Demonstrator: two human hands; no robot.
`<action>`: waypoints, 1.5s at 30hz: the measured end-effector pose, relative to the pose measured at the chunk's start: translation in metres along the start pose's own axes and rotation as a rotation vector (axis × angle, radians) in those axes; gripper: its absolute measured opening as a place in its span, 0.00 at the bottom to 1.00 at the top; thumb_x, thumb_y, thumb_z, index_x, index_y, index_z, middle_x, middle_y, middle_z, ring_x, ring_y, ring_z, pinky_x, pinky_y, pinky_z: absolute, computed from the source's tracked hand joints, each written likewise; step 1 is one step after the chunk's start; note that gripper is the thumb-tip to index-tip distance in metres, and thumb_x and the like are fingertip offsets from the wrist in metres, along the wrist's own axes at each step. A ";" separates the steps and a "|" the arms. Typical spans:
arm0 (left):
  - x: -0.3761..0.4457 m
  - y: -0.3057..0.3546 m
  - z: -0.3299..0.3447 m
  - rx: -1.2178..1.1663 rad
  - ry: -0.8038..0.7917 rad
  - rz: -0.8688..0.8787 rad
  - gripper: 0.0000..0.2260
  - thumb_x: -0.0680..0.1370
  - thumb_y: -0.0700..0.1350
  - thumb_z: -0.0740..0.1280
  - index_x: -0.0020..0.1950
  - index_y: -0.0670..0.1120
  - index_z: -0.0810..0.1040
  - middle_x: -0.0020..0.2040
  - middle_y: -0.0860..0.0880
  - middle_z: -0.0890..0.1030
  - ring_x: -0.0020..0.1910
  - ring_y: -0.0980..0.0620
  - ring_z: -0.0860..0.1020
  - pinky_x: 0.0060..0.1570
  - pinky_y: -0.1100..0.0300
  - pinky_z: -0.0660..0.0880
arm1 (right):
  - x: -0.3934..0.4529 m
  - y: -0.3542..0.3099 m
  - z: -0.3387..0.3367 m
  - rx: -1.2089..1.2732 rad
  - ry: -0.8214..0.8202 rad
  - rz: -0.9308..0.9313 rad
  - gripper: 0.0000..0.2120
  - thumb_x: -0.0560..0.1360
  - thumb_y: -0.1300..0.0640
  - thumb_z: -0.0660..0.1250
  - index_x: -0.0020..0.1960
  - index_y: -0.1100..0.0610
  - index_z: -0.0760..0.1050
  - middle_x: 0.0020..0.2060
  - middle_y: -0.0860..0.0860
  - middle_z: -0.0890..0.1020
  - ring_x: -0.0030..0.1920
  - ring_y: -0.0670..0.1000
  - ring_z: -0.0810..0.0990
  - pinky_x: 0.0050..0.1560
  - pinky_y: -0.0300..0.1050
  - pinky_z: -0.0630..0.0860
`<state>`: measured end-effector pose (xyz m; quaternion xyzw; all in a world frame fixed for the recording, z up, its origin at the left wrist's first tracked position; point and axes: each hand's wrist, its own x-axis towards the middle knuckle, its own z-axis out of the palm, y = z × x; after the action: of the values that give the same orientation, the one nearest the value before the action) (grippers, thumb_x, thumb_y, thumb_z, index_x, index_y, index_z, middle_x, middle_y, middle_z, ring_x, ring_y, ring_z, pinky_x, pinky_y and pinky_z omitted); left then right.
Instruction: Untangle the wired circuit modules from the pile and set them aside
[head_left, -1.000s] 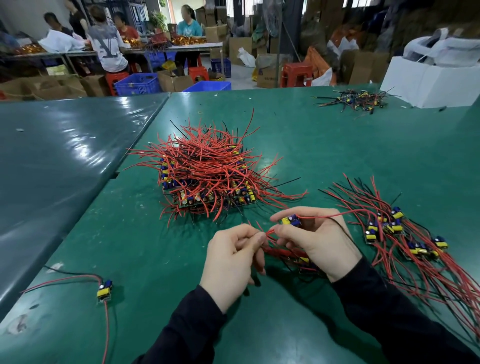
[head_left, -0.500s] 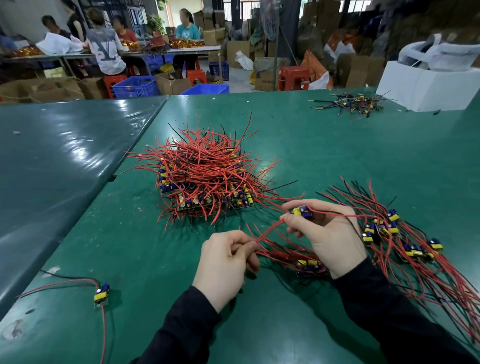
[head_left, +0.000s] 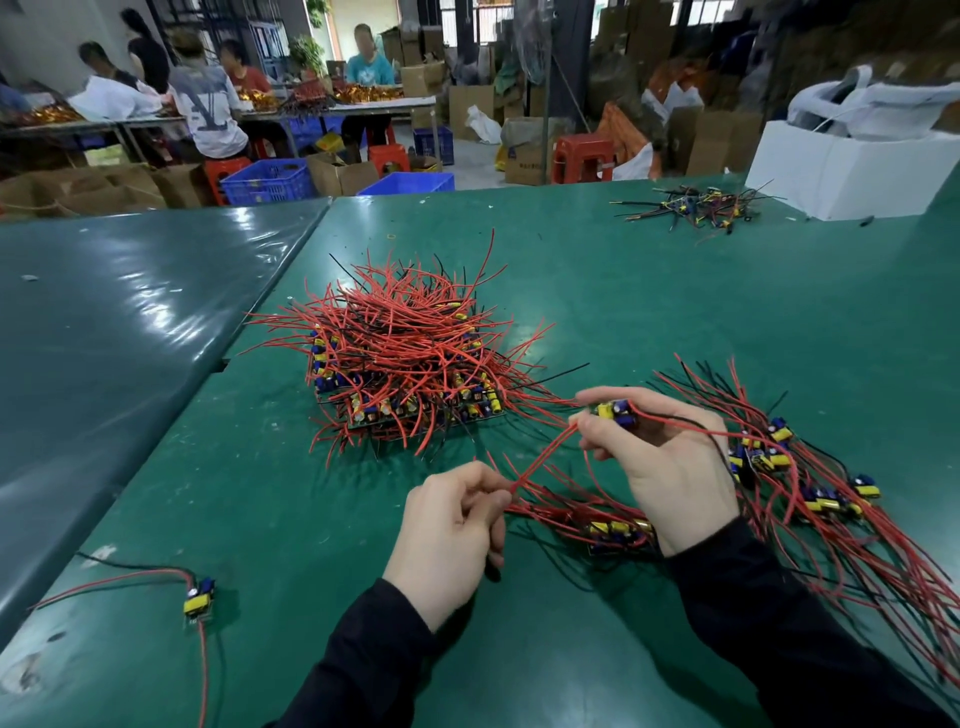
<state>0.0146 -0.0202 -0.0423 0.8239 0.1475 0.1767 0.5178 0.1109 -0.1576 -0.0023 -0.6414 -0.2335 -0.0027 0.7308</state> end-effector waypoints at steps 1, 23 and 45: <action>0.001 -0.002 -0.001 -0.012 0.020 0.003 0.09 0.78 0.35 0.64 0.39 0.43 0.76 0.22 0.49 0.73 0.19 0.51 0.71 0.22 0.63 0.69 | 0.000 -0.001 0.000 0.013 -0.001 -0.004 0.09 0.68 0.71 0.71 0.39 0.58 0.83 0.27 0.54 0.80 0.28 0.46 0.78 0.32 0.33 0.73; -0.009 0.006 0.009 -0.052 -0.088 0.320 0.07 0.77 0.56 0.60 0.52 0.56 0.71 0.22 0.44 0.67 0.21 0.44 0.63 0.25 0.59 0.63 | 0.030 -0.028 -0.047 0.230 0.089 0.286 0.11 0.73 0.60 0.68 0.54 0.53 0.80 0.32 0.43 0.79 0.31 0.39 0.75 0.31 0.30 0.70; -0.005 0.013 0.000 -0.212 0.285 0.211 0.12 0.77 0.50 0.60 0.39 0.45 0.77 0.24 0.48 0.65 0.24 0.52 0.63 0.25 0.55 0.60 | 0.022 -0.055 -0.104 -1.188 -0.643 -0.029 0.13 0.67 0.45 0.74 0.51 0.43 0.78 0.47 0.37 0.82 0.50 0.37 0.79 0.53 0.30 0.70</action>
<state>0.0112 -0.0277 -0.0314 0.7423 0.1128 0.3592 0.5543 0.1490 -0.2580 0.0501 -0.8999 -0.4070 0.0505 0.1483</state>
